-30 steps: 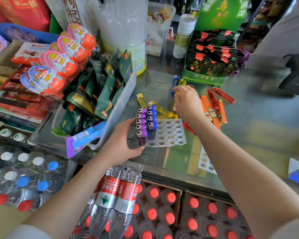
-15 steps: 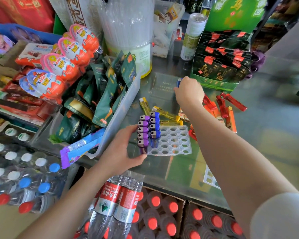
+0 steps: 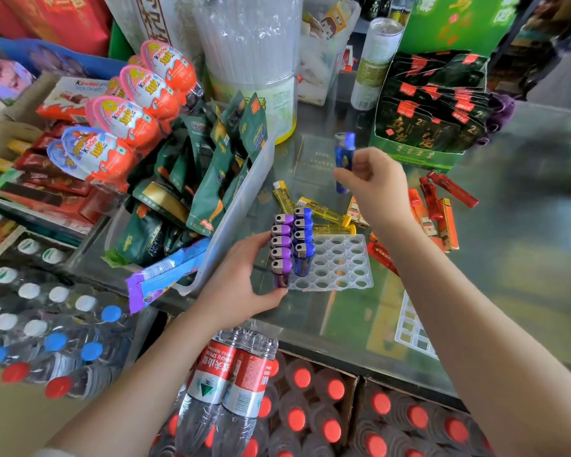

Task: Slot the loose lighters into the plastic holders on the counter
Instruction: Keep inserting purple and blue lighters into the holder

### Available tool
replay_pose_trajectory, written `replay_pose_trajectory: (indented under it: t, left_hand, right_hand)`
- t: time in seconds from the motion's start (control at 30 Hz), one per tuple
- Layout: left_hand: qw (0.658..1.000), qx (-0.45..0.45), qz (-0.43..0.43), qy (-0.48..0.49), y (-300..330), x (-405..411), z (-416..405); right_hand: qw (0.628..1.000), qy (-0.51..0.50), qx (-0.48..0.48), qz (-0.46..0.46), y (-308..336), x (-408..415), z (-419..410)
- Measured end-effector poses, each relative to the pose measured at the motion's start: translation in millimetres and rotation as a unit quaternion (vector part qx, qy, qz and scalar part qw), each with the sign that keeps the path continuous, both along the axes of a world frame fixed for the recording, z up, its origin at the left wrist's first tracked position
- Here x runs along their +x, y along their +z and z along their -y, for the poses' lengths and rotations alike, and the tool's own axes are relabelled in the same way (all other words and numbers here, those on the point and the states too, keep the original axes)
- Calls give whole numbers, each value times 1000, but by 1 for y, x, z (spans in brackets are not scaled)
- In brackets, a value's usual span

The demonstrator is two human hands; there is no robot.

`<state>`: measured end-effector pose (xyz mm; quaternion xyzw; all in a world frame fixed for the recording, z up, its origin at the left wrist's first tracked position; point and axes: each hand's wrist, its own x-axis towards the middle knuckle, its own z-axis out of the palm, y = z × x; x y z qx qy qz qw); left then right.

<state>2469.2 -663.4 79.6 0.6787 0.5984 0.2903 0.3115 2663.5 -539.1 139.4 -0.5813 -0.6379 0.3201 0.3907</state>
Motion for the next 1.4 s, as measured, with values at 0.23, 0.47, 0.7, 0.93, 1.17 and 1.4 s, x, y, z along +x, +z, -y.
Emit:
replay_pose_trajectory:
  t: [0.23, 0.47, 0.7, 0.93, 1.17, 1.4]
  left_hand:
    - [1000, 18, -17, -8, 0, 0, 1]
    - [999, 19, -24, -14, -1, -1, -1]
    - [1000, 20, -14, -15, -3, -2, -3]
    - [1000, 21, -1, -21, -2, -1, -3]
    - [1000, 23, -5, -16, 0, 0, -1]
    - [999, 27, 0, -19, -1, 0, -2]
  right_hand:
    - [983, 87, -89, -132, -2, 24, 94]
    - [991, 112, -58, -51, -35, 12, 121]
    - [991, 108, 57, 47, -33, -4, 122]
    - [980, 130, 119, 90, -34, -10, 122]
    - [964, 166, 140, 156, -32, -6, 119]
    - [951, 134, 174, 217, -40, -11, 121]
